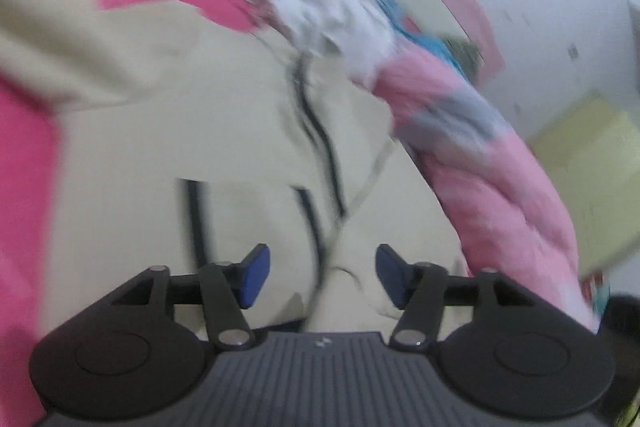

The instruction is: Fold clothes

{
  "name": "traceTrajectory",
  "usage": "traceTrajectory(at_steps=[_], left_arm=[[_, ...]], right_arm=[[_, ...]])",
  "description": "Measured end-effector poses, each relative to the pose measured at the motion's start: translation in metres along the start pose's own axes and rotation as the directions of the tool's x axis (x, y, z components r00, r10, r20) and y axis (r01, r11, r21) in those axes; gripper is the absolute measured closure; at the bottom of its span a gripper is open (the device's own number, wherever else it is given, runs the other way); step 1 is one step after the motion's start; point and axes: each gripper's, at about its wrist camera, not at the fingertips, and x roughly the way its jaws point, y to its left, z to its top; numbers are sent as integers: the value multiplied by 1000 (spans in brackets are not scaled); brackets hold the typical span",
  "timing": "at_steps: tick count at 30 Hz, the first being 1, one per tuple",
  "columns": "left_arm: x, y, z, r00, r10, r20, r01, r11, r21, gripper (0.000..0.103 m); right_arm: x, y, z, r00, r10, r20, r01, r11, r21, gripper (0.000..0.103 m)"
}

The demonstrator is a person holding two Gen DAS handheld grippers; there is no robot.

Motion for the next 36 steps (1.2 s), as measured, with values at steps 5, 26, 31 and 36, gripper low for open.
traceTrajectory(at_steps=[5, 26, 31, 36], left_arm=[[47, -33, -8, 984, 121, -130, -92, 973, 210, 43], [33, -52, -12, 904, 397, -160, -328, 883, 337, 82], [53, -88, 26, 929, 353, -111, -276, 862, 425, 52], [125, -141, 72, 974, 197, -109, -107, 833, 543, 30]], right_arm=[[-53, -82, -41, 964, -130, 234, -31, 815, 579, 54], [-40, -140, -71, 961, -198, 191, -30, 615, 788, 56], [-52, -146, -19, 888, -442, 127, 310, 779, 545, 58], [-42, -151, -1, 804, -588, 88, 552, 793, 258, 56]])
